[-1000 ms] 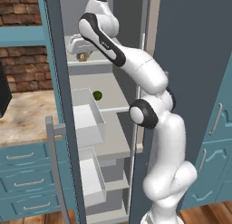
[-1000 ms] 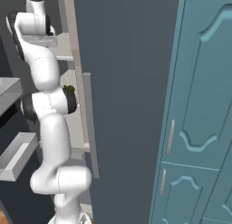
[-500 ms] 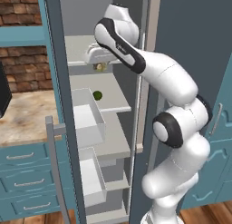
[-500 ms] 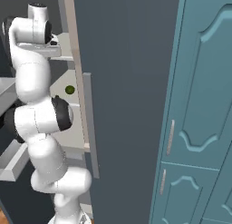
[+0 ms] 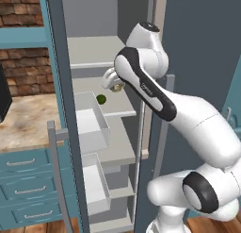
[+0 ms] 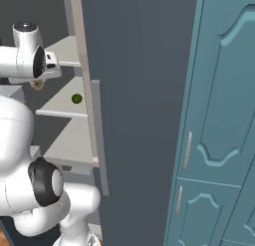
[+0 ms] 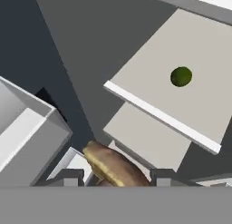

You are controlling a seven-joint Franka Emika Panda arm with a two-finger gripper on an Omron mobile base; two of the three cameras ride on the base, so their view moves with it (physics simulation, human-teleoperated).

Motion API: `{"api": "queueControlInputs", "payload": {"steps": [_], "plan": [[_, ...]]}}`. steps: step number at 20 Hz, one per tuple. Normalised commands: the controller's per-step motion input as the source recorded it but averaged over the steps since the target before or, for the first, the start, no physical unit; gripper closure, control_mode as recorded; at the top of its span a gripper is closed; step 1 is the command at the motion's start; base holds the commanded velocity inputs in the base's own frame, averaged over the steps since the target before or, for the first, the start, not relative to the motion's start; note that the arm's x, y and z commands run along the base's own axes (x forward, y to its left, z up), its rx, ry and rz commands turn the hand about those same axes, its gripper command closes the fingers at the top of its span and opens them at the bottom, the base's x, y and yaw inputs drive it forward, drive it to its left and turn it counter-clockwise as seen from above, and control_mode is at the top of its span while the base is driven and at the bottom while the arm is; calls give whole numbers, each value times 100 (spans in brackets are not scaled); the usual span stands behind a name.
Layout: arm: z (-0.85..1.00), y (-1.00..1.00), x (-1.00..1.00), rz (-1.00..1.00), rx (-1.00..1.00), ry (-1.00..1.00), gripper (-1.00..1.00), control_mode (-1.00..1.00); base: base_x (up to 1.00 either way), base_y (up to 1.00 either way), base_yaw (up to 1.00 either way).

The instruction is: Take the lime and mushroom out of the freezer and place them in the tupperware container on the counter. Then put the tupperware containing the vegetables back in the freezer.

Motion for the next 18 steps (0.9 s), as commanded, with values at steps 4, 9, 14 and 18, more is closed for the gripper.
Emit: {"api": "queueControlInputs", "payload": {"steps": [4, 9, 14, 18], "plan": [[22, -17, -100, 0, 0, -9, 100, -100, 0, 0, 0], [28, -34, -93, 0, 0, -7, 100, -100, 0, 0, 0], [2, -50, -30, 0, 0, -2, 100, -100, 0, 0, 0], [0, -54, -47, 0, 0, -6, 100, -100, 0, 0, 0]]}}
